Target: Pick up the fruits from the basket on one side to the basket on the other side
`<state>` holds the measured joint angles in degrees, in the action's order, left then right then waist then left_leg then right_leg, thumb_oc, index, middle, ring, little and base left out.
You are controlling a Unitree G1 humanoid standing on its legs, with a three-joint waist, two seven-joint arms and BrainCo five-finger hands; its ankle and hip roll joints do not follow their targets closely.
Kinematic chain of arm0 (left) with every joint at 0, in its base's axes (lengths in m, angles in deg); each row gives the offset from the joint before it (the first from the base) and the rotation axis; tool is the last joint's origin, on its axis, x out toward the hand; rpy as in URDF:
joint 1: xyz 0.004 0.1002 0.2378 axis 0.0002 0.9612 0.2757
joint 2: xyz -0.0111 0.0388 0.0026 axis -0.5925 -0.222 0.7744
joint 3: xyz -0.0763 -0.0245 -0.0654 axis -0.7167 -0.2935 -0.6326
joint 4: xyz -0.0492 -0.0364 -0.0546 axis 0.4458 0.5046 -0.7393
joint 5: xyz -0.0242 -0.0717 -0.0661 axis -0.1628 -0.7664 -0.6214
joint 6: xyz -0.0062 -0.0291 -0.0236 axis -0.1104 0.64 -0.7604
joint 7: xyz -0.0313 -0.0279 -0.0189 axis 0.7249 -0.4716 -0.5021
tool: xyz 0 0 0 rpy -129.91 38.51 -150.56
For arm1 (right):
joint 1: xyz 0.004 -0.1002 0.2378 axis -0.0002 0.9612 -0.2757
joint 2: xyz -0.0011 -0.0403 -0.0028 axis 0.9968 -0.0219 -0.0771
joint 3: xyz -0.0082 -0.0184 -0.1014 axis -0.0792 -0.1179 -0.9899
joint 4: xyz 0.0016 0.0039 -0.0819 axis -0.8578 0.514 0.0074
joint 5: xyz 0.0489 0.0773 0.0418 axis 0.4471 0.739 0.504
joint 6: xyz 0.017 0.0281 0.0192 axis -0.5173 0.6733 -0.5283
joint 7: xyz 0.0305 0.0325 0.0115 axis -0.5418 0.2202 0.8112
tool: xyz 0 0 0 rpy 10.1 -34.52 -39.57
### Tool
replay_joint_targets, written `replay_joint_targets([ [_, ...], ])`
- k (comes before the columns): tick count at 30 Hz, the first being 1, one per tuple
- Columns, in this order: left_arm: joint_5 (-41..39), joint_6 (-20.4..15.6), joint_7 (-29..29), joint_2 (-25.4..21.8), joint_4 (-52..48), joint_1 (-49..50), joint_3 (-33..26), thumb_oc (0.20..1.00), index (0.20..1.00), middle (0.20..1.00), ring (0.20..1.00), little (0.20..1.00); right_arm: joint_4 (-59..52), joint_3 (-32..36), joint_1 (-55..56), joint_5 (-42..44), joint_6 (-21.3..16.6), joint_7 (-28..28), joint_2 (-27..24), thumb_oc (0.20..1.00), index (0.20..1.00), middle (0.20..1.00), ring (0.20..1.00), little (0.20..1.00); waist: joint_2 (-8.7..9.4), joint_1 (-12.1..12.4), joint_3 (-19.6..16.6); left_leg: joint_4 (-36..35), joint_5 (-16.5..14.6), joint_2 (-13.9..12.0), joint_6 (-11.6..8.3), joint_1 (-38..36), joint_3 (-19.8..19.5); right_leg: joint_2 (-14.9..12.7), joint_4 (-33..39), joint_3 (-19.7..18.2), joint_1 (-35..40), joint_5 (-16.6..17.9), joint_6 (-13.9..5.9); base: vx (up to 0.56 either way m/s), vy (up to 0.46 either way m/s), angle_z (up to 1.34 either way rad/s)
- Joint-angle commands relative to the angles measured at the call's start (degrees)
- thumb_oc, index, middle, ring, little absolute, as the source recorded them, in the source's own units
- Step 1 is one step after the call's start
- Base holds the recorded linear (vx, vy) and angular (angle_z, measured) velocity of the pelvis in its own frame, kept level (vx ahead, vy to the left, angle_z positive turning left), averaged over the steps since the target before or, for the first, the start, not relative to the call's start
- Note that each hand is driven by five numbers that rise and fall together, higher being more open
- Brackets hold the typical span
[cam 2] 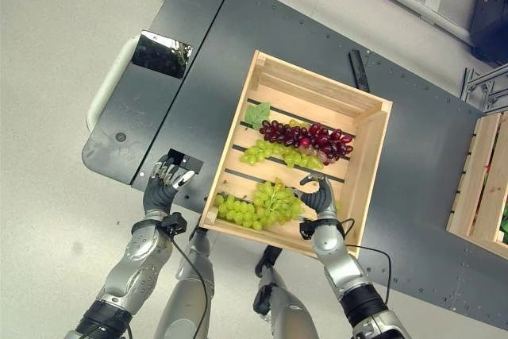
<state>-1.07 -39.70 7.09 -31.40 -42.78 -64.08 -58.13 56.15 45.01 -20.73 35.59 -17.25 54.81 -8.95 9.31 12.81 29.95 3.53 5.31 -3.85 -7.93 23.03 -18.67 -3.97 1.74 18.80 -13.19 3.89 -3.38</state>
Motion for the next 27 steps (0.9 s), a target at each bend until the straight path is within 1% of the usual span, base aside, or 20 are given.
replay_joint_targets([
  [1, 4.56, -1.54, -0.92, -0.34, -4.49, 1.35, -3.61, 1.0, 1.0, 1.0, 1.0, 1.0, -5.62, 2.16, -0.13, 0.08, -2.21, 0.53, -2.93, 0.2, 0.2, 0.2, 0.2, 0.2, 2.53, -0.85, -0.16, -7.69, 2.58, 0.92, 2.36, -2.13, 0.76, -5.18, -3.18, -0.51, 0.28, -3.97, -4.83, 0.0, 0.0, -0.04],
  [6, 4.76, -1.22, -0.94, -0.1, -4.55, 1.13, -4.06, 1.0, 1.0, 1.0, 1.0, 1.0, -4.9, 2.3, -0.34, -0.73, -1.46, 1.03, -3.0, 0.2, 0.2, 0.2, 0.2, 0.2, 2.85, -0.83, -0.16, -7.76, 2.51, 0.87, 2.4, -2.16, 0.79, -5.19, -2.94, -0.45, 0.39, -3.97, -4.86, 0.0, -0.006, -0.01],
  [7, 4.86, -1.14, -0.96, -0.1, -4.48, 1.02, -4.1, 1.0, 1.0, 1.0, 1.0, 1.0, -4.33, 1.83, -0.68, -1.64, -1.06, 1.51, -3.25, 0.219, 0.219, 0.219, 0.219, 0.219, 2.86, -0.77, -0.16, -7.77, 2.5, 0.9, 2.41, -2.15, 0.75, -5.17, -2.93, -0.41, 0.39, -3.97, -4.88, 0.0, 0.0, 0.0],
  [8, 4.91, -1.05, -1.18, -0.05, -4.45, 0.89, -4.12, 1.0, 1.0, 1.0, 1.0, 1.0, -3.55, 1.3, -0.99, -2.88, -0.48, 2.18, -3.56, 0.595, 0.595, 0.595, 0.595, 0.595, 2.86, -0.65, -0.16, -7.79, 2.49, 0.92, 2.42, -2.08, 0.71, -5.17, -2.93, -0.34, 0.35, -3.95, -4.89, 0.0, 0.0, 0.0],
  [9, 4.91, -1.04, -1.49, -0.05, -4.42, 0.68, -4.16, 1.0, 1.0, 1.0, 1.0, 1.0, -2.17, 0.45, -1.6, -4.11, 0.46, 3.12, -3.8, 1.0, 1.0, 1.0, 1.0, 1.0, 2.86, -0.59, -0.16, -7.79, 2.51, 0.91, 2.42, -1.94, 0.62, -5.15, -2.95, -0.28, 0.26, -3.97, -4.89, 0.0, 0.0, 0.0],
  [10, 4.86, -0.94, -2.06, 0.05, -4.71, 0.43, -3.83, 1.0, 1.0, 1.0, 1.0, 1.0, 0.03, -1.44, -2.91, -6.88, 2.23, 5.14, -4.16, 1.0, 1.0, 1.0, 1.0, 1.0, 2.71, -0.15, -0.16, -7.78, 2.56, 1.03, 2.44, -1.68, 0.5, -5.14, -2.9, -0.15, 0.14, -3.93, -4.88, 0.0, 0.0, 0.0],
  [12, 4.87, -0.93, -2.04, 0.16, -4.76, 0.23, -3.82, 1.0, 1.0, 1.0, 1.0, 1.0, 1.4, -2.25, -3.83, -8.01, 2.73, 5.31, -4.2, 1.0, 1.0, 1.0, 1.0, 1.0, 2.69, -0.12, -0.16, -7.79, 2.56, 1.07, 2.45, -1.54, 0.44, -5.11, -2.84, -0.1, 0.08, -3.89, -4.88, 0.0, 0.0, 0.0],
  [14, 4.92, -0.83, -2.55, 0.48, -5.2, -0.38, -2.82, 1.0, 1.0, 1.0, 1.0, 1.0, 5.27, -6.17, -7.02, -13.77, 4.72, 7.09, -4.3, 1.0, 1.0, 1.0, 1.0, 1.0, 2.31, 0.53, -0.16, -7.75, 2.59, 1.19, 2.5, -1.24, 0.27, -5.06, -2.74, 0.09, -0.04, -3.8, -4.85, 0.0, -0.026, 0.04],
  [15, 5.06, -0.65, -2.94, 0.5, -5.3, -0.6, -2.48, 1.0, 1.0, 1.0, 1.0, 1.0, 6.37, -8.13, -8.69, -16.71, 5.13, 8.25, -4.38, 1.0, 1.0, 1.0, 1.0, 1.0, 2.21, 0.81, -0.16, -7.75, 2.6, 1.25, 2.5, -1.13, 0.19, -5.02, -2.71, 0.13, -0.09, -3.79, -4.82, 0.0, -0.018, 0.09],
  [17, 5.24, -0.7, -3.13, 0.55, -5.42, -0.81, -2.25, 1.0, 1.0, 1.0, 1.0, 1.0, 7.5, -9.54, -9.95, -18.3, 5.23, 8.77, -4.18, 1.0, 1.0, 1.0, 1.0, 1.0, 2.14, 0.92, -0.16, -7.74, 2.62, 1.24, 2.46, -0.96, 0.11, -4.99, -2.7, 0.23, -0.17, -3.77, -4.79, 0.0, -0.018, 0.08],
  [19, 5.46, -0.62, -3.81, 0.62, -6.12, -1.0, -1.5, 1.0, 1.0, 1.0, 1.0, 1.0, 9.69, -14.07, -13.08, -22.57, 5.8, 12.09, -3.31, 1.0, 1.0, 1.0, 1.0, 1.0, 2.16, 1.57, -0.16, -7.73, 2.7, 1.2, 2.4, -0.65, -0.16, -4.88, -2.74, 0.35, -0.43, -3.73, -4.75, 0.0, 0.0, 0.0],
  [22, 5.57, -0.44, -3.97, 0.69, -6.5, -0.95, -1.28, 1.0, 1.0, 1.0, 1.0, 1.0, 10.2, -15.68, -14.31, -24.28, 6.0, 13.06, -2.54, 1.0, 1.0, 1.0, 1.0, 1.0, 2.22, 1.77, -0.16, -7.71, 2.72, 1.17, 2.33, -0.52, -0.35, -4.76, -2.81, 0.54, -0.54, -3.79, -4.67, 0.0, -0.006, 0.01],
  [24, 5.53, -0.22, -4.23, 0.72, -6.54, -1.12, -0.51, 1.0, 1.0, 1.0, 1.0, 1.0, 12.29, -18.28, -15.71, -25.99, 6.08, 14.15, -0.86, 1.0, 1.0, 1.0, 1.0, 1.0, 2.45, 2.16, -0.16, -7.66, 2.82, 1.06, 2.2, -0.31, -0.61, -4.56, -2.94, 0.78, -0.59, -3.96, -4.56, -0.01, -0.023, 0.05],
  [27, 5.54, -0.11, -4.21, 0.58, -6.49, -1.16, -0.48, 1.0, 1.0, 1.0, 1.0, 1.0, 12.9, -19.74, -16.28, -26.93, 6.15, 15.05, 0.37, 1.0, 1.0, 1.0, 1.0, 1.0, 2.77, 2.27, -0.16, -7.64, 2.81, 1.0, 2.12, -0.23, -0.75, -4.45, -2.99, 0.84, -0.66, -4.0, -4.51, 0.0, -0.007, 0.01],
])
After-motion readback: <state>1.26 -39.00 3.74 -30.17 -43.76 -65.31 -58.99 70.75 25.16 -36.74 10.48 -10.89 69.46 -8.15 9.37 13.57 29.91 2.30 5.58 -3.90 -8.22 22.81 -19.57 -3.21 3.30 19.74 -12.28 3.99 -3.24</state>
